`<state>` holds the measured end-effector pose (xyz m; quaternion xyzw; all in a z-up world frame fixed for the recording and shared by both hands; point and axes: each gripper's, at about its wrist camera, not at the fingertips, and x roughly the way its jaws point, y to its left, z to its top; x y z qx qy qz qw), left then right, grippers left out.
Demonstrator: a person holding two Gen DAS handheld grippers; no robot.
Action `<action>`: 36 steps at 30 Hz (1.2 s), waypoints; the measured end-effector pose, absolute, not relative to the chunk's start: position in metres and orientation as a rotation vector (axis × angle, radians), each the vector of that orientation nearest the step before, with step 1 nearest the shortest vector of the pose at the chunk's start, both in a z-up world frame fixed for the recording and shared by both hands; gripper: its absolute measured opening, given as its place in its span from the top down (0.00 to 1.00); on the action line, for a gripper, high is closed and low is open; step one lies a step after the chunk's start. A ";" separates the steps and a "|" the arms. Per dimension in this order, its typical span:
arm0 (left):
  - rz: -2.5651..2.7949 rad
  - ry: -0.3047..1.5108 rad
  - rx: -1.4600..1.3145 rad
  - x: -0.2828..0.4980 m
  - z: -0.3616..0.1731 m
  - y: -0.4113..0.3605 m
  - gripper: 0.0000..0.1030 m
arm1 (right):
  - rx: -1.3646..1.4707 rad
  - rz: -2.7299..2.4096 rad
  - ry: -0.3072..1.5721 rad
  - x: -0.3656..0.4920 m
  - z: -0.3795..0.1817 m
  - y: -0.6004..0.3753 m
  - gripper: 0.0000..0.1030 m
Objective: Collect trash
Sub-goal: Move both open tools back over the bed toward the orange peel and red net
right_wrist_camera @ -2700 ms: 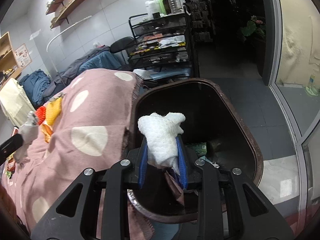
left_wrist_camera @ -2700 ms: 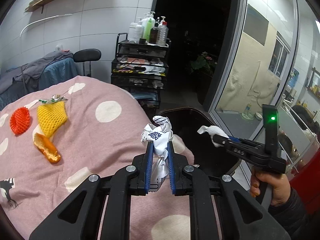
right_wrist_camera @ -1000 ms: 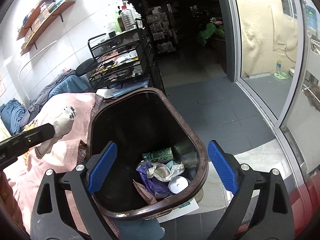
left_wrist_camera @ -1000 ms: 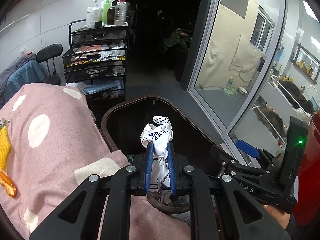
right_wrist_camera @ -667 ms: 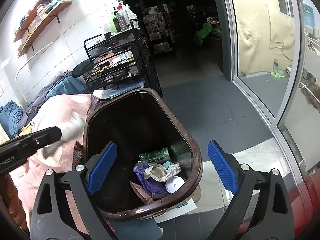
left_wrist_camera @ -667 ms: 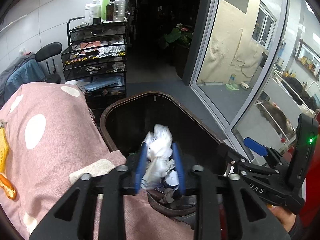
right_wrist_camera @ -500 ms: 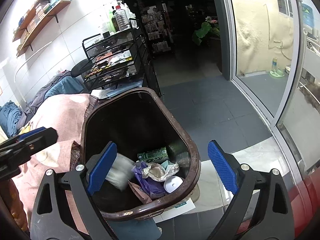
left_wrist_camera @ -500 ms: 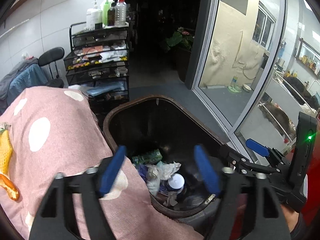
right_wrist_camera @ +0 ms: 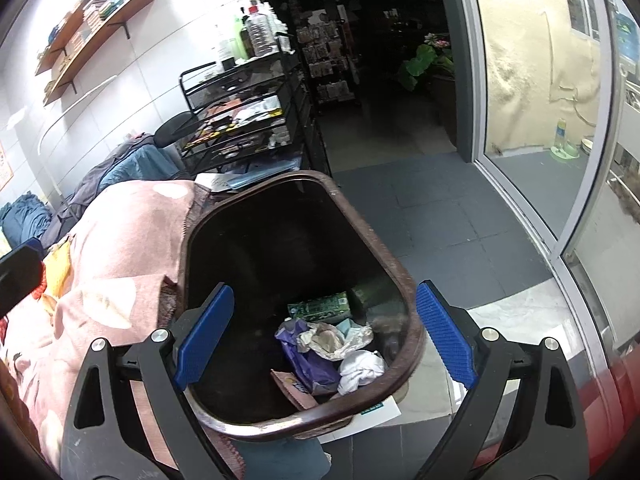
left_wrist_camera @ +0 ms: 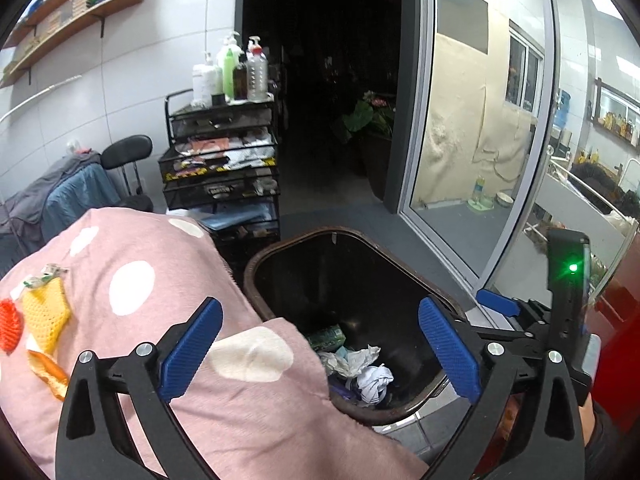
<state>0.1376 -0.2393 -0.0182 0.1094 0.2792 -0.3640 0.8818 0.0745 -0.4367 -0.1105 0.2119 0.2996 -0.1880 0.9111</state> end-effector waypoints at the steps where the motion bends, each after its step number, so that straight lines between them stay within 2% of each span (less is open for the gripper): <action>1: -0.752 0.573 0.224 0.136 -0.016 -0.235 0.05 | 0.434 -0.381 0.617 0.076 -0.110 -0.434 0.11; 13: -0.645 0.502 0.159 0.129 -0.003 -0.173 0.05 | 0.347 -0.270 0.583 0.096 -0.089 -0.387 0.11; 36: -0.216 0.626 0.035 0.174 -0.033 0.019 0.05 | 0.082 0.232 0.621 0.181 -0.043 -0.205 0.09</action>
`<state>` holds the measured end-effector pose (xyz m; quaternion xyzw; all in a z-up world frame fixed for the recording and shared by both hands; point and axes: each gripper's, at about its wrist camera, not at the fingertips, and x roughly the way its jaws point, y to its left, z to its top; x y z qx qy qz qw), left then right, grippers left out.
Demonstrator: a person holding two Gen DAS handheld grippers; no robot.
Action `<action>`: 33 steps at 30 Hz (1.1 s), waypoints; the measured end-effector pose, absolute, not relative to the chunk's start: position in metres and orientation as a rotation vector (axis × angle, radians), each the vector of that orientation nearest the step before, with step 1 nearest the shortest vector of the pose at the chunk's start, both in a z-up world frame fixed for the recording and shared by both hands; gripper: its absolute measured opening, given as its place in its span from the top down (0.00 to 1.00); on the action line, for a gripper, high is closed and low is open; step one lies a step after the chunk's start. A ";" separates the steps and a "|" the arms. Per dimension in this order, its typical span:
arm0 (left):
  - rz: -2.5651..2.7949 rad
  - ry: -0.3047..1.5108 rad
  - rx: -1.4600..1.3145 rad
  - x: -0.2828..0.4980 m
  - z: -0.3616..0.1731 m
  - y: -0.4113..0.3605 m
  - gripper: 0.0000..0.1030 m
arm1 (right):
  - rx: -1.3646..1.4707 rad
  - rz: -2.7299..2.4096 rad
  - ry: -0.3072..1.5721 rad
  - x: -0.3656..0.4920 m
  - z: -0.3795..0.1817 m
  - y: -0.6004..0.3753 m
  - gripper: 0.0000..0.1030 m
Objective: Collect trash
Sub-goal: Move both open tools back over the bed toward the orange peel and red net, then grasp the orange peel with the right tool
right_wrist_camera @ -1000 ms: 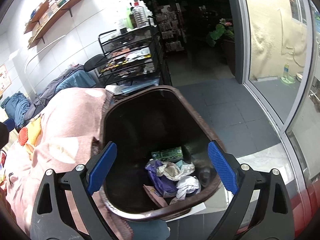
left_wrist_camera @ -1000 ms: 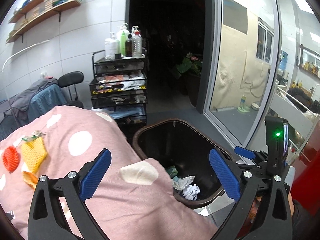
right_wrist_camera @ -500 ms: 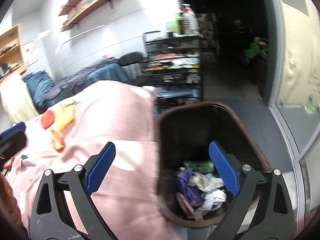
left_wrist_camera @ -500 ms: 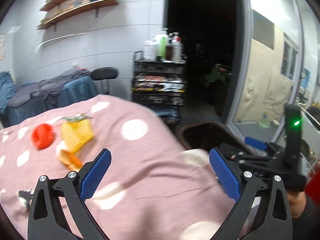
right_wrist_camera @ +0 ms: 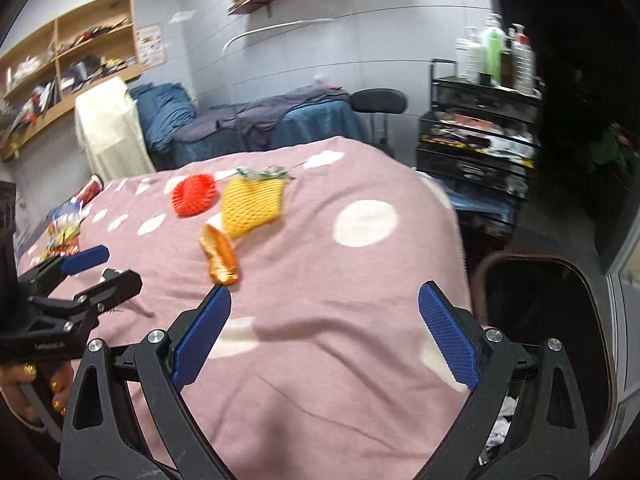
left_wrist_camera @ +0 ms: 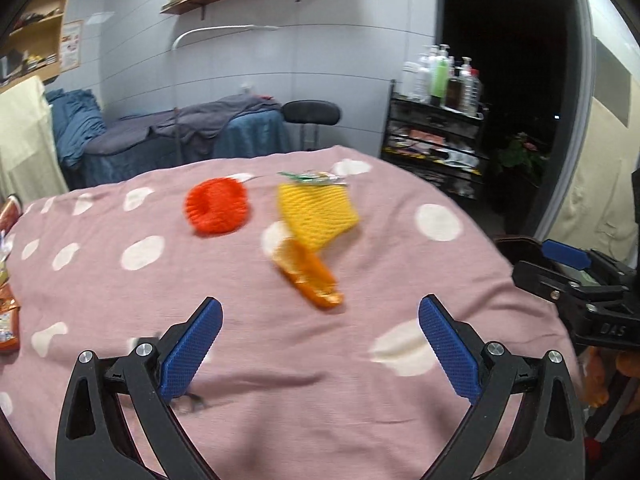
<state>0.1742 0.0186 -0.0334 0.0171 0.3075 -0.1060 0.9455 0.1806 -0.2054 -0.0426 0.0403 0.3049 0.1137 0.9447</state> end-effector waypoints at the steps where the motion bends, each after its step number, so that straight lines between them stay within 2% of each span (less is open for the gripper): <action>1: -0.198 0.631 0.033 0.178 -0.034 0.027 0.05 | 0.079 0.247 0.628 0.185 -0.042 -0.196 0.09; 15: -0.048 0.754 -0.016 0.262 -0.054 0.103 0.05 | -0.042 0.478 0.926 0.287 -0.068 -0.083 0.09; 17: -0.042 0.774 -0.014 0.274 -0.057 0.106 0.06 | -0.039 0.504 0.979 0.304 -0.076 -0.070 0.16; 21: -0.037 0.795 0.005 0.294 -0.058 0.107 0.05 | -0.017 0.490 1.037 0.326 -0.092 -0.059 0.21; 24: -0.030 0.807 0.005 0.307 -0.059 0.105 0.06 | -0.002 0.496 1.096 0.336 -0.105 -0.053 0.33; 27: -0.051 0.819 -0.017 0.318 -0.061 0.102 0.06 | 0.000 0.515 1.118 0.339 -0.112 -0.049 0.52; 28: -0.053 0.820 -0.017 0.321 -0.061 0.101 0.06 | 0.002 0.513 1.119 0.339 -0.113 -0.049 0.64; 29: -0.053 0.820 -0.016 0.325 -0.061 0.099 0.06 | 0.007 0.515 1.118 0.339 -0.113 -0.050 0.72; 33: -0.060 0.826 -0.009 0.337 -0.063 0.091 0.06 | 0.039 0.529 1.091 0.336 -0.112 -0.056 0.79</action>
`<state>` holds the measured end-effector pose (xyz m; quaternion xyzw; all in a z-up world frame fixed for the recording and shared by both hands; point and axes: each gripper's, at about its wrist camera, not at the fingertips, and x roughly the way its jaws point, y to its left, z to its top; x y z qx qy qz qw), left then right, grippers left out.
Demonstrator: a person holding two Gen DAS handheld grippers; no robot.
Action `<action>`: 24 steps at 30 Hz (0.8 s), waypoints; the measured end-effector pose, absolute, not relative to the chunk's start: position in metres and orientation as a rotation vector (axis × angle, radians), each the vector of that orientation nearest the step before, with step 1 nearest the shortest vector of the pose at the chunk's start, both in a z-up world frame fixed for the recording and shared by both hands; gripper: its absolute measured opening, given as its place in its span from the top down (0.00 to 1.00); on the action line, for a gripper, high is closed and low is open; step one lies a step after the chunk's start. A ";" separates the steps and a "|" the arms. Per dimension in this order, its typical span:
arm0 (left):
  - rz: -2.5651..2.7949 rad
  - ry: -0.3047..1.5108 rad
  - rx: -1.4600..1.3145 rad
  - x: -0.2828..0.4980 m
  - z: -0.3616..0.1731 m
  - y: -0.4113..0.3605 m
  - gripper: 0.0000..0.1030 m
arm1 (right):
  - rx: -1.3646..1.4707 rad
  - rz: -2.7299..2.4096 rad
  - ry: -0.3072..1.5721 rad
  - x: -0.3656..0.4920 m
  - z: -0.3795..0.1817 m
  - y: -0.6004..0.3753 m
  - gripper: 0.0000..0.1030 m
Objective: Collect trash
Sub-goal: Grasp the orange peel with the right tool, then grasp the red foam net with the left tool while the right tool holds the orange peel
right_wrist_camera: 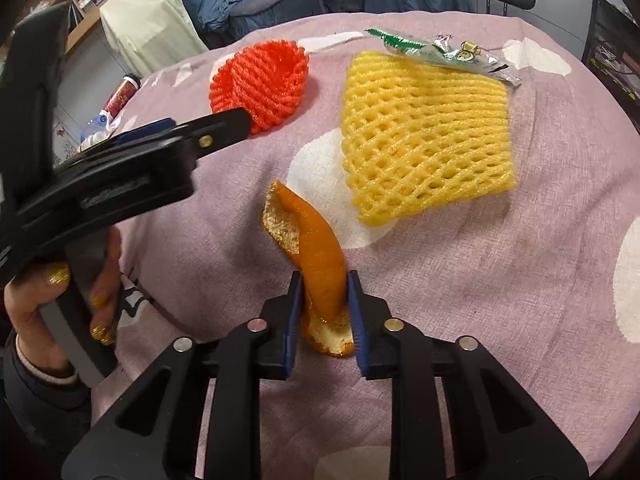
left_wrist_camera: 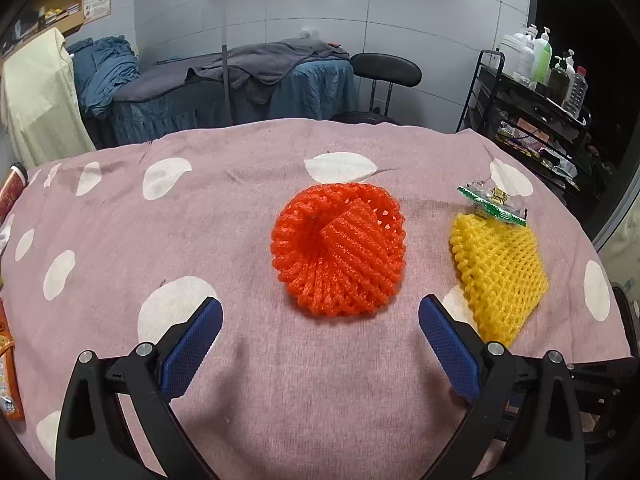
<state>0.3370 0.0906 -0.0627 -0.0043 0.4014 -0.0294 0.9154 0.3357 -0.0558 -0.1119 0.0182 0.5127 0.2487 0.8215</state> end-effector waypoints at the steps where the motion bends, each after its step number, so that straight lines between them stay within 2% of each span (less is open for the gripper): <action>1: -0.063 0.828 -0.008 0.340 -0.064 0.089 0.06 | 0.040 0.528 1.086 0.335 -0.111 -0.058 0.81; 9: -0.079 0.864 -0.036 0.364 -0.067 0.084 0.07 | 0.094 0.507 1.021 0.315 -0.096 -0.079 0.83; 10: -0.080 0.867 -0.042 0.367 -0.067 0.084 0.14 | 0.103 0.505 1.016 0.313 -0.094 -0.082 0.83; 11: -0.080 0.874 -0.045 0.370 -0.068 0.083 0.26 | 0.112 0.504 1.009 0.309 -0.093 -0.084 0.83; 12: -0.082 0.887 -0.046 0.374 -0.070 0.083 0.32 | 0.125 0.502 0.999 0.305 -0.090 -0.087 0.83; 13: -0.088 0.900 -0.049 0.376 -0.072 0.082 0.44 | 0.140 0.500 0.988 0.300 -0.087 -0.091 0.83; 16: -0.082 0.888 -0.046 0.371 -0.072 0.081 0.66 | 0.178 0.495 0.956 0.287 -0.081 -0.104 0.83; 19: -0.073 0.872 -0.064 0.362 -0.067 0.085 0.71 | 0.208 0.482 0.931 0.273 -0.077 -0.115 0.83; 24: -0.068 0.816 -0.086 0.330 -0.055 0.091 0.72 | 0.248 0.465 0.871 0.257 -0.072 -0.133 0.83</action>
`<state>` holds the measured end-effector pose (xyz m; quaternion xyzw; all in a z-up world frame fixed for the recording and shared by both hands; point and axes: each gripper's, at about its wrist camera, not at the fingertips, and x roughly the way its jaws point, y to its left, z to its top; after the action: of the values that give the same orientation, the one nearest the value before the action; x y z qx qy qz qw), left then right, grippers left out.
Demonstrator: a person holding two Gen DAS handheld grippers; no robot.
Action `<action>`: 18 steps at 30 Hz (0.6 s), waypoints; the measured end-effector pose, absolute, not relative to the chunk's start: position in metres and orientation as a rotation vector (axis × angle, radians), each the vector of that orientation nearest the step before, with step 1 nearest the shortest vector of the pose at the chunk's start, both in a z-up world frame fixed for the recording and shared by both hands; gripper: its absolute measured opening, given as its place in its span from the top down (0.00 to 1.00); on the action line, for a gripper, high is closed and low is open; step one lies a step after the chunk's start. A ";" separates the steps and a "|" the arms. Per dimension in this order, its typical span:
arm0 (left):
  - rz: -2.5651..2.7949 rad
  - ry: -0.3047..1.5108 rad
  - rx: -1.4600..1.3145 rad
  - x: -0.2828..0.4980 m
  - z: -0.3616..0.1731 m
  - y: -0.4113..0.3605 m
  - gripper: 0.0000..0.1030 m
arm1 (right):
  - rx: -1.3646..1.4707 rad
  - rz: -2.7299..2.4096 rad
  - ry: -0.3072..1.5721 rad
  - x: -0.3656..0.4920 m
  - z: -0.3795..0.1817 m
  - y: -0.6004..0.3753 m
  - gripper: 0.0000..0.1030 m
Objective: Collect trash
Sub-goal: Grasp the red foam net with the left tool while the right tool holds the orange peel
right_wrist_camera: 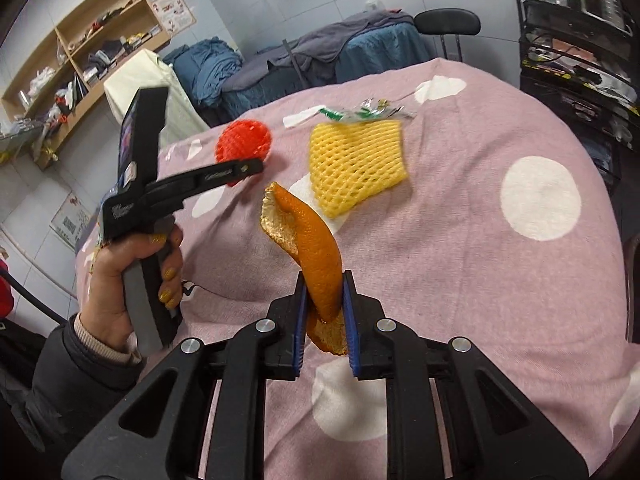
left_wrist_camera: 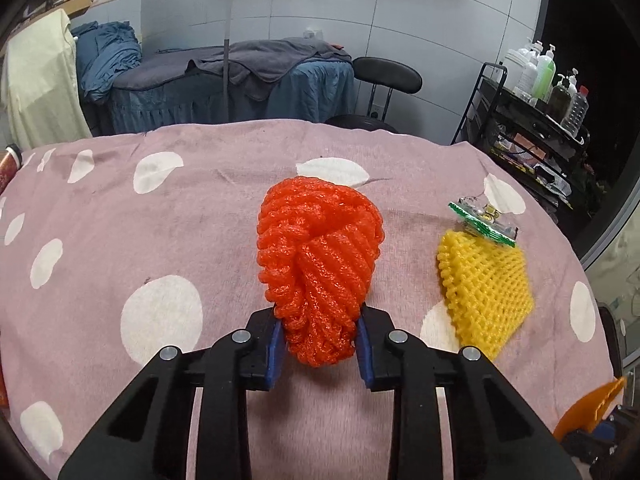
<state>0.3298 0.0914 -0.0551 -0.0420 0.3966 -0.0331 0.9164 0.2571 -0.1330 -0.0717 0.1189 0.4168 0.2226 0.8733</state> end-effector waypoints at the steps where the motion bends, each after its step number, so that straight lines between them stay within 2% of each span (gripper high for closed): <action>1: -0.064 0.802 -0.085 0.321 -0.053 0.092 0.72 | 0.254 0.458 0.858 0.255 -0.071 -0.135 0.83; 18: -0.158 0.635 -0.129 0.210 -0.022 0.060 0.72 | 0.288 0.445 0.718 0.206 -0.045 -0.176 0.83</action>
<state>0.2097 0.0601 -0.0219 -0.0631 0.3117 -0.0774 0.9449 0.2059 -0.1758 -0.0453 0.1391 0.3473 0.2150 0.9021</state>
